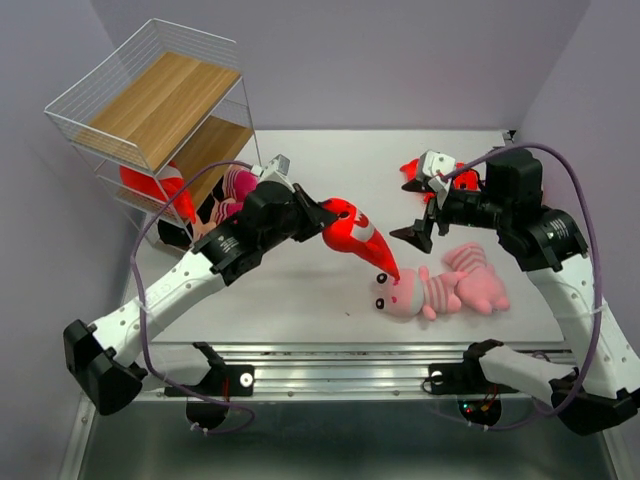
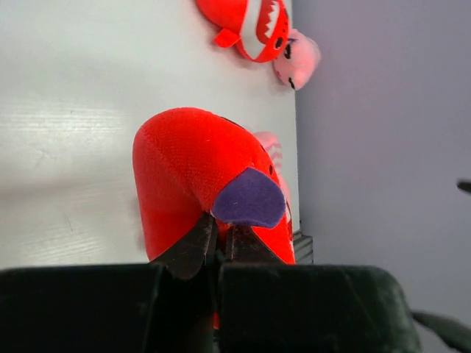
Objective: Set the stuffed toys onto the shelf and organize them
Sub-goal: Pass the stuffed toy from the left arm to the right
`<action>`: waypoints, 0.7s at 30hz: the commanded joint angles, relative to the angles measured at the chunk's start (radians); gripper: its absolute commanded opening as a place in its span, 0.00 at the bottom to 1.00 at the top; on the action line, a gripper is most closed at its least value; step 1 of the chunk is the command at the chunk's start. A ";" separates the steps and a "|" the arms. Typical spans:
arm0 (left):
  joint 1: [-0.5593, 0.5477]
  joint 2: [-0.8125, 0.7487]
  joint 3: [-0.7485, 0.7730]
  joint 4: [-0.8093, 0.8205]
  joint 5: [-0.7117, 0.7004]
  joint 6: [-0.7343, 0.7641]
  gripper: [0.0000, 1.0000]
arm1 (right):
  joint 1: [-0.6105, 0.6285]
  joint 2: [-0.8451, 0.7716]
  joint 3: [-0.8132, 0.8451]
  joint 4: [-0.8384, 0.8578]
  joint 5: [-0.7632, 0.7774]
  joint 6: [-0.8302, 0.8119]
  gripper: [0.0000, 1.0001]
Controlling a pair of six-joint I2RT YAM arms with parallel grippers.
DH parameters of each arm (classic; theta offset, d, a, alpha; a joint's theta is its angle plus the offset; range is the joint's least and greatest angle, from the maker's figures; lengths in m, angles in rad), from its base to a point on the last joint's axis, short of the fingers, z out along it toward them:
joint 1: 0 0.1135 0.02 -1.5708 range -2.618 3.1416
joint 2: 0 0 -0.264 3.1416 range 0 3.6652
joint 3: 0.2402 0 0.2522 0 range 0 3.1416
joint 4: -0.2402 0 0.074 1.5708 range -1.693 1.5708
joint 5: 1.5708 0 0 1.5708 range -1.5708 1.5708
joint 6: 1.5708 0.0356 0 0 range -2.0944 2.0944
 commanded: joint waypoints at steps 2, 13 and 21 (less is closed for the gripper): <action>0.013 0.109 0.157 -0.122 -0.067 -0.249 0.00 | 0.006 -0.048 -0.113 0.033 -0.002 -0.141 1.00; 0.013 0.175 0.229 -0.156 -0.070 -0.436 0.00 | 0.006 -0.157 -0.385 0.203 0.225 -0.177 1.00; 0.014 0.150 0.194 -0.137 -0.059 -0.458 0.00 | 0.006 -0.161 -0.477 0.298 0.199 -0.157 0.79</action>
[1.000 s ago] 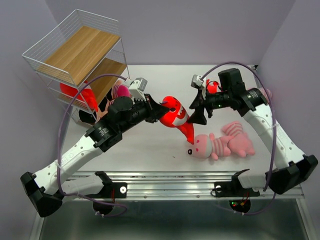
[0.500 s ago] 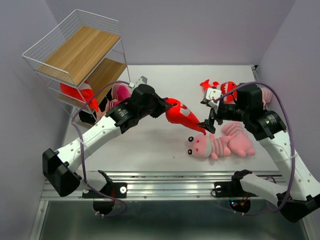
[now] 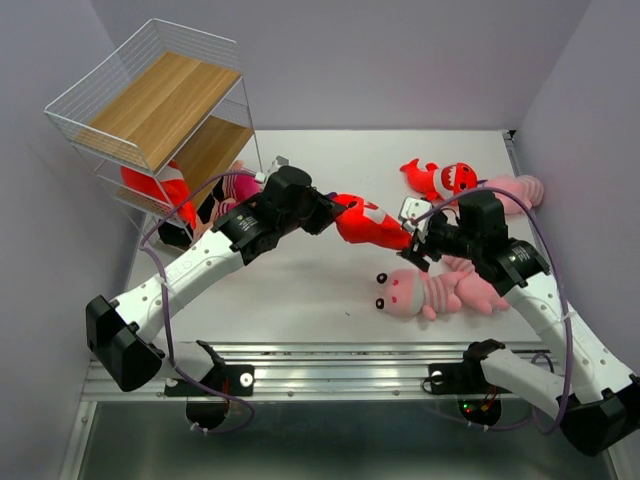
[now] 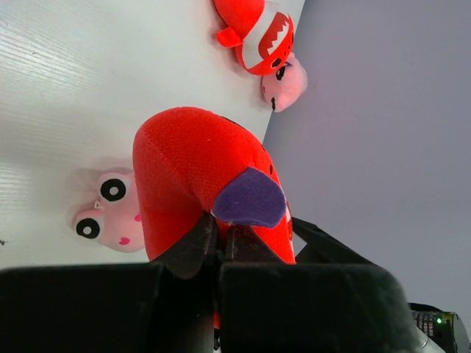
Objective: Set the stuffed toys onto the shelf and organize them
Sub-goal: Pass the stuffed toy from the left arm to the right
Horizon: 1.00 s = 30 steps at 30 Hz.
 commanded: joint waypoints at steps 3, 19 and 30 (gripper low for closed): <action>0.008 -0.053 0.006 0.030 -0.016 -0.049 0.00 | 0.006 0.004 0.001 0.116 -0.035 0.034 0.53; 0.008 -0.219 0.054 0.274 0.002 0.556 0.99 | 0.006 0.043 0.135 -0.028 -0.132 0.126 0.01; 0.008 -0.346 0.334 0.207 0.060 1.158 0.99 | 0.006 0.308 0.464 -0.095 -0.336 0.274 0.01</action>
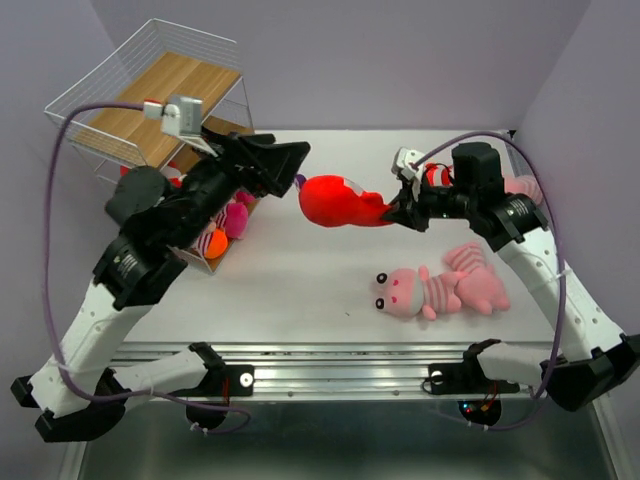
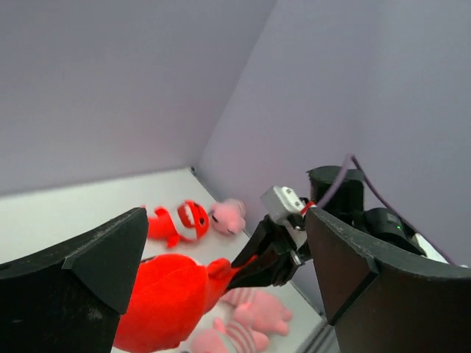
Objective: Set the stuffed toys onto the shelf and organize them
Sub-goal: Place the stuffed toy onto shelf
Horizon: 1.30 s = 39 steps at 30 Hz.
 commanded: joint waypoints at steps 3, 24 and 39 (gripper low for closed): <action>-0.002 -0.034 0.207 -0.103 0.080 0.408 0.99 | 0.006 0.228 0.241 0.083 -0.203 0.229 0.01; -0.002 -0.166 0.215 -0.165 -0.013 0.485 0.99 | 0.223 0.779 0.795 0.337 0.030 0.619 0.00; -0.002 -0.209 0.140 -0.113 -0.015 0.419 0.99 | 0.345 0.988 0.999 0.370 0.257 0.604 0.01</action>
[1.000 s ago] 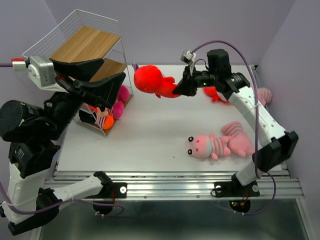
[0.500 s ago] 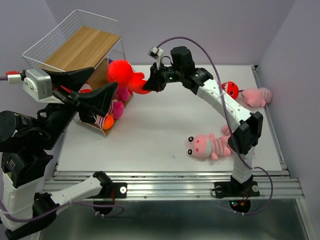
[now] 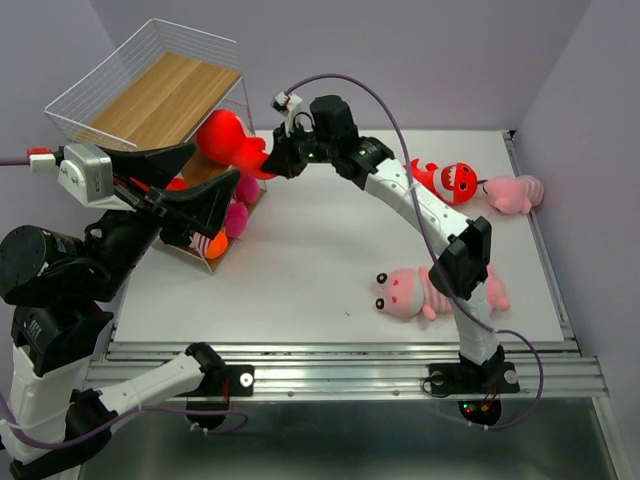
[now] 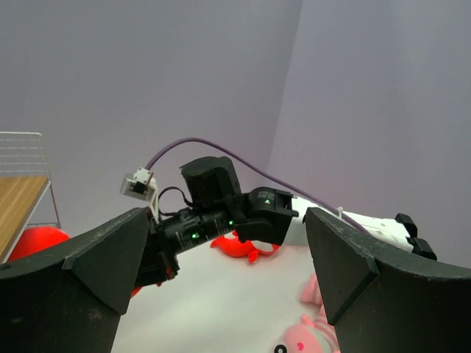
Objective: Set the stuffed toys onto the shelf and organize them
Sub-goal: Place the stuffed toy onto shelf
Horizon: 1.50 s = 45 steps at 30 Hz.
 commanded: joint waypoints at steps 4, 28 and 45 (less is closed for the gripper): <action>-0.002 -0.043 -0.049 0.086 -0.005 -0.027 0.99 | 0.091 0.065 0.133 0.116 0.166 -0.005 0.01; -0.002 -0.123 -0.146 0.095 -0.033 -0.086 0.99 | 0.286 0.231 0.263 0.305 0.626 -0.063 0.03; -0.002 -0.139 -0.164 0.101 -0.035 -0.099 0.99 | 0.332 0.266 0.275 0.379 0.670 -0.074 0.11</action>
